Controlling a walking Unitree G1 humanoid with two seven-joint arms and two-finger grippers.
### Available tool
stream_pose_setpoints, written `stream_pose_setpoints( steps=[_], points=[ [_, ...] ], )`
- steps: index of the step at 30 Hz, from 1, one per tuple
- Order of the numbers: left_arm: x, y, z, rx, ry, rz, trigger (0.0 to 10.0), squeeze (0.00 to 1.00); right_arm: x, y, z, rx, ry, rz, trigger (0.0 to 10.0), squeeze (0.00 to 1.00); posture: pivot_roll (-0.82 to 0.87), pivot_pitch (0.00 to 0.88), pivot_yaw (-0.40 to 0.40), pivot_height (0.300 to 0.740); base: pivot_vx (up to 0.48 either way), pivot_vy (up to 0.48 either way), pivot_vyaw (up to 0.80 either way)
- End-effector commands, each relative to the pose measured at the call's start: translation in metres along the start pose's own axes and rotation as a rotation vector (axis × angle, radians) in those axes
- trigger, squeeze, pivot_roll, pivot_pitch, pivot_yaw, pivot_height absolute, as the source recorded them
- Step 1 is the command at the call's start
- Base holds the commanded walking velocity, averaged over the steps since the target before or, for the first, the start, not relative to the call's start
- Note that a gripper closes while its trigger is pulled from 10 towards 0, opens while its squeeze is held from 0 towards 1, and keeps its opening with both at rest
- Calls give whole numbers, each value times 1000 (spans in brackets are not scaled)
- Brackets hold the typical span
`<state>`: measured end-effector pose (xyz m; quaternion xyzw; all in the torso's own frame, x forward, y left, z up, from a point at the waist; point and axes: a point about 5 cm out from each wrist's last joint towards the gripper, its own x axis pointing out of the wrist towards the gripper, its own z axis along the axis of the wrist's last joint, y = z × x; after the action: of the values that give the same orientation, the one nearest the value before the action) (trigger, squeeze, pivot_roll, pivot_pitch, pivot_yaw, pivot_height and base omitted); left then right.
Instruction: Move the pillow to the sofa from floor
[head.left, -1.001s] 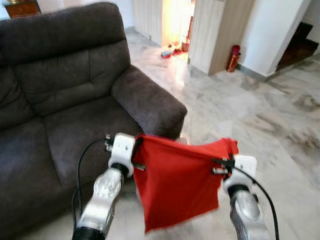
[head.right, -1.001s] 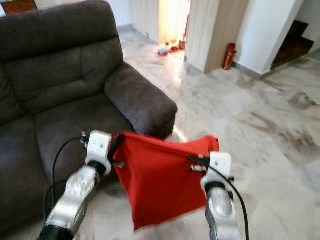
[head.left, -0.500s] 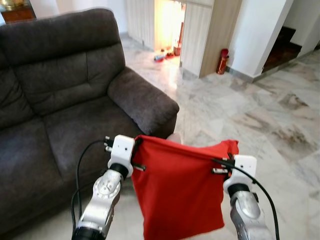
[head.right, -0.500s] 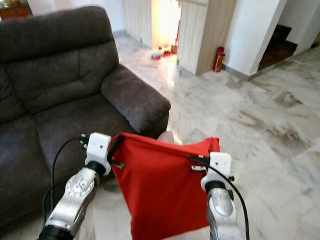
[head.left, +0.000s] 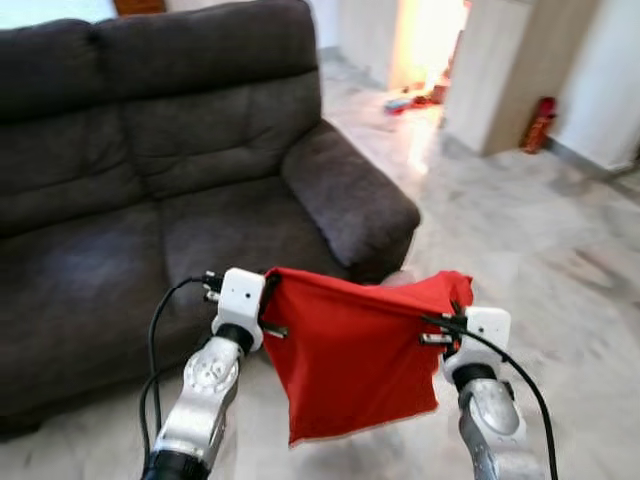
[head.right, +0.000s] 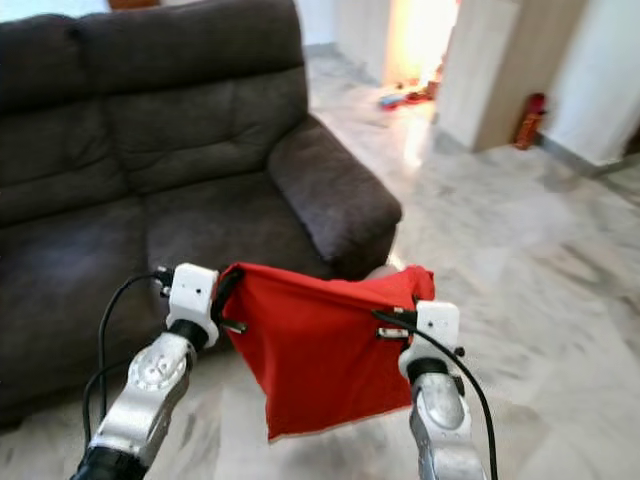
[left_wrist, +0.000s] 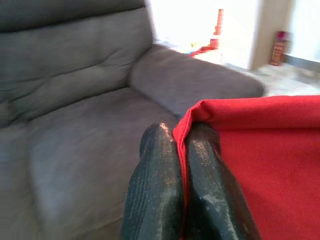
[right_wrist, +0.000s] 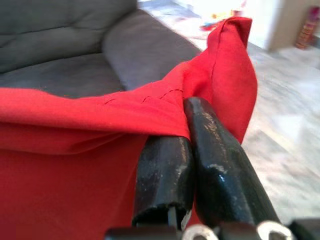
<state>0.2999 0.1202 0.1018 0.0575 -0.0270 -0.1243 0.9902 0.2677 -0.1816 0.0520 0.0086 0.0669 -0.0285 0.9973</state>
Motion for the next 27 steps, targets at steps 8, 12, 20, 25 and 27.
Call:
stream_pose_setpoints(
  steps=[8,12,20,25,27],
  points=[
    [0,29,8,33,-38,132,10000,0,8,-7,25,20,-117,-35,10000,0,-14,0,-28,736,0,0,800],
    [0,30,9,37,-40,142,10000,0,8,-7,25,23,-115,-36,10000,0,-13,0,-28,736,0,0,773],
    [1,31,9,29,-43,155,10000,0,10,-10,25,41,-112,-54,10000,0,-13,0,-32,736,0,0,165],
    [1,31,9,10,-43,160,10000,0,11,-11,26,46,-115,-61,10000,0,-17,0,-33,736,0,0,0],
    [1,31,9,7,-43,161,10000,0,11,-11,27,47,-116,-64,10000,0,-19,0,-33,736,0,0,0]
  ],
)
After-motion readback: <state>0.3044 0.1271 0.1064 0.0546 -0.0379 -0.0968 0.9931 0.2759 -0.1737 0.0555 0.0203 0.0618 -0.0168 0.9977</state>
